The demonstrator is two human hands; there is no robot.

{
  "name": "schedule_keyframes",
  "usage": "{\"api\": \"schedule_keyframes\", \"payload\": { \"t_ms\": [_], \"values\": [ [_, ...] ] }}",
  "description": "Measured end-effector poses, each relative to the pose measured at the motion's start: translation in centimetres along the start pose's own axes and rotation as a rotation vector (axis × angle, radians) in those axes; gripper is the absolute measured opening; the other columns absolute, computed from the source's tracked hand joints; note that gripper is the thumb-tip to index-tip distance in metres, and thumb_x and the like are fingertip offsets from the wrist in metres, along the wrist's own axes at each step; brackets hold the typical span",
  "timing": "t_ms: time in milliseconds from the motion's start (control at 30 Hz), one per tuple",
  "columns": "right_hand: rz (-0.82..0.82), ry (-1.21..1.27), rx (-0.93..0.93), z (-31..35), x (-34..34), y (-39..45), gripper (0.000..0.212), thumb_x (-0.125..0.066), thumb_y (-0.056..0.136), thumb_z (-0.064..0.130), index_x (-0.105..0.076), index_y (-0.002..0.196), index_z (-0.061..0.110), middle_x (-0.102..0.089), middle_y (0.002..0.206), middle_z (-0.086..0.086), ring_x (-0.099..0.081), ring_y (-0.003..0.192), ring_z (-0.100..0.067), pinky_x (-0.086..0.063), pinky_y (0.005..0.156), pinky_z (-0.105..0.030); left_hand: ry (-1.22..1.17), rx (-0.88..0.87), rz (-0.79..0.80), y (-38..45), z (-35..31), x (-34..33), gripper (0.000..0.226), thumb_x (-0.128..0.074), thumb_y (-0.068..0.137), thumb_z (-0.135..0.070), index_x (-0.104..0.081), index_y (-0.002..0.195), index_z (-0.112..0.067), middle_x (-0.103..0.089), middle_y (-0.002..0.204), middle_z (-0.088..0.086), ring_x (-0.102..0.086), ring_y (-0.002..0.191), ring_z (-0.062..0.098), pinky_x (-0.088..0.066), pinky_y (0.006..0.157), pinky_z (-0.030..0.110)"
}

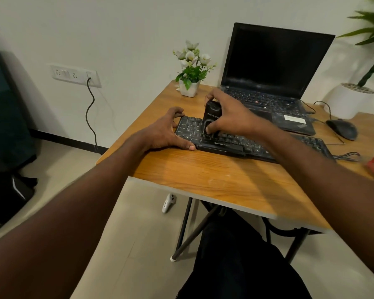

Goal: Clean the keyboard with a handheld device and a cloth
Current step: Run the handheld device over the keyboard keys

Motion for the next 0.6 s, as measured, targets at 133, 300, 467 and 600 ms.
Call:
{"api": "schedule_keyframes", "payload": {
  "t_ms": [133,300,467,600],
  "values": [
    [0.044,0.126,-0.135,-1.6,0.8,-0.3,0.078,-0.087,0.069,-0.002,-0.047,0.132,0.024,-0.058,0.121,-0.011,-0.068,0.097,-0.026,-0.064,0.065,-0.032,0.006,0.001,0.002,0.1,0.0,0.0,0.137,-0.102,0.053,-0.054,-0.022,0.161,-0.034,-0.035,0.164,-0.007,-0.042,0.140,0.020,-0.042,0.120,0.050],
    [-0.032,0.315,-0.137,-1.1,1.2,-0.3,0.073,-0.087,0.070,-0.003,-0.047,0.127,0.022,-0.063,0.112,-0.010,-0.071,0.088,-0.022,-0.058,0.054,-0.023,-0.001,0.004,-0.008,0.0,-0.1,0.1,0.135,-0.102,0.055,-0.049,-0.022,0.163,-0.033,-0.035,0.163,-0.006,-0.042,0.139,0.020,-0.042,0.119,0.044],
    [-0.092,0.424,-0.080,-1.0,-0.3,-0.2,0.073,-0.085,0.071,-0.005,-0.054,0.125,0.032,-0.063,0.115,-0.007,-0.071,0.095,-0.023,-0.063,0.067,-0.033,-0.008,0.003,-0.005,0.1,0.1,0.0,0.135,-0.103,0.054,-0.051,-0.023,0.161,-0.035,-0.037,0.161,-0.008,-0.043,0.139,0.019,-0.045,0.118,0.048],
    [-0.089,0.324,0.017,-0.6,-0.9,-0.1,0.072,-0.082,0.075,-0.002,-0.054,0.129,0.035,-0.054,0.123,0.001,-0.065,0.104,-0.021,-0.065,0.074,-0.039,-0.011,-0.002,-0.005,0.0,0.1,0.0,0.134,-0.102,0.053,-0.052,-0.024,0.161,-0.035,-0.038,0.159,-0.006,-0.045,0.138,0.019,-0.046,0.117,0.049]
  ]
}}
Point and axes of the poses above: each hand's wrist, its own y-axis towards the middle knuckle, its own x-axis out of the back of the hand, z = x × y, the point moved 7 cm from there along y, towards the middle knuckle
